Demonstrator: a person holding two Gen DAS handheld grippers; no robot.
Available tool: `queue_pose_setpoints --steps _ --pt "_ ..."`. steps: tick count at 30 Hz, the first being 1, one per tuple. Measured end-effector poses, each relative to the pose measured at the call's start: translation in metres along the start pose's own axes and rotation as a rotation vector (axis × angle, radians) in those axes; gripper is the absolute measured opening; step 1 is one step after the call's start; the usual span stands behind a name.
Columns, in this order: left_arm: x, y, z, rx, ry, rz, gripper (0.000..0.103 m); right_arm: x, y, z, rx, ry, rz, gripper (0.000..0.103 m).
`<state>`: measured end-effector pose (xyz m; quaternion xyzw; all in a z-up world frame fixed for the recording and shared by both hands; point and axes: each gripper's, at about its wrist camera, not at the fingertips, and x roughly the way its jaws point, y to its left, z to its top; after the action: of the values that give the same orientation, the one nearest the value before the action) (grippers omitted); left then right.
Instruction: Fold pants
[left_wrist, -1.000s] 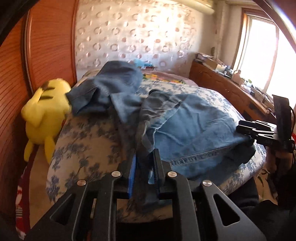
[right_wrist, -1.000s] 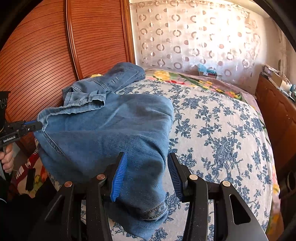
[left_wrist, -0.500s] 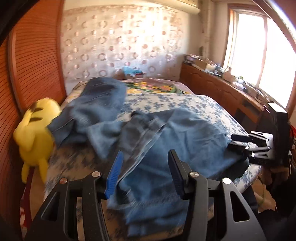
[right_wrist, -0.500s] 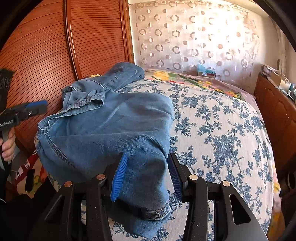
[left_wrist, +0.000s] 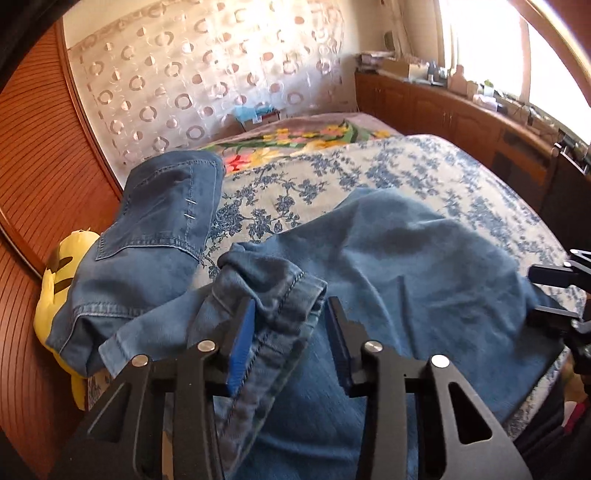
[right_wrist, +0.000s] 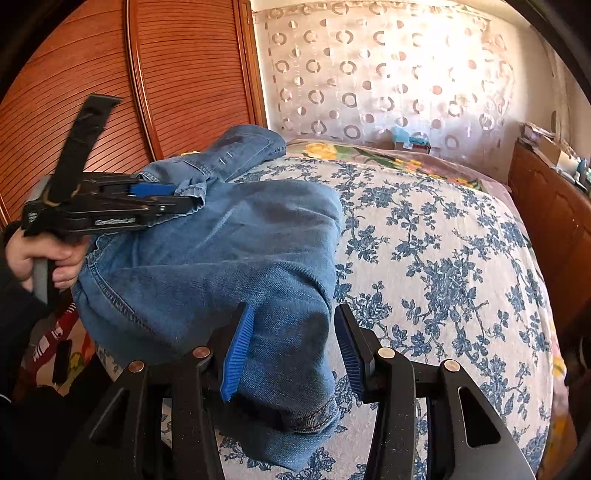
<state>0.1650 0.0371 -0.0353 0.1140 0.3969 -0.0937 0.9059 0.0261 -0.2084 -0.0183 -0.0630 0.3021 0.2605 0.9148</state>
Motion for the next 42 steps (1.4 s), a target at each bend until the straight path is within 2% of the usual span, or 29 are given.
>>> queue_pose_setpoints --steps 2,8,11,16,19,22,26,32,38,42 --pt "0.003 0.001 0.001 0.009 0.009 0.010 0.036 0.000 -0.001 -0.001 0.002 0.000 0.003 0.047" --pt "0.006 0.003 0.004 0.012 0.008 0.014 0.014 0.001 -0.002 -0.002 0.011 -0.001 0.010 0.047" --pt "-0.001 0.008 0.003 -0.002 -0.015 0.010 0.008 0.001 -0.001 -0.002 0.012 -0.001 0.010 0.047" --pt "-0.024 0.050 0.000 -0.111 -0.077 0.022 0.007 0.000 0.000 -0.002 0.011 -0.001 0.006 0.047" --pt "-0.031 0.082 -0.006 -0.177 -0.084 0.062 0.007 -0.002 0.000 -0.003 0.012 -0.004 0.001 0.047" --pt "-0.035 0.101 -0.013 -0.212 -0.081 0.058 0.007 -0.004 -0.001 -0.005 0.022 -0.009 0.001 0.047" --pt "-0.040 0.109 -0.023 -0.226 -0.077 0.059 0.017 -0.008 -0.003 -0.006 0.035 -0.016 -0.005 0.047" --pt "-0.048 0.109 -0.037 -0.242 -0.105 0.031 0.049 -0.015 -0.009 -0.008 0.054 -0.021 -0.012 0.048" --pt "-0.068 0.073 -0.046 -0.214 -0.145 -0.019 0.050 -0.021 -0.017 -0.014 0.106 -0.019 -0.043 0.050" --pt "-0.074 0.035 -0.056 -0.196 -0.150 -0.098 0.050 -0.019 -0.018 -0.022 0.145 0.004 -0.040 0.050"
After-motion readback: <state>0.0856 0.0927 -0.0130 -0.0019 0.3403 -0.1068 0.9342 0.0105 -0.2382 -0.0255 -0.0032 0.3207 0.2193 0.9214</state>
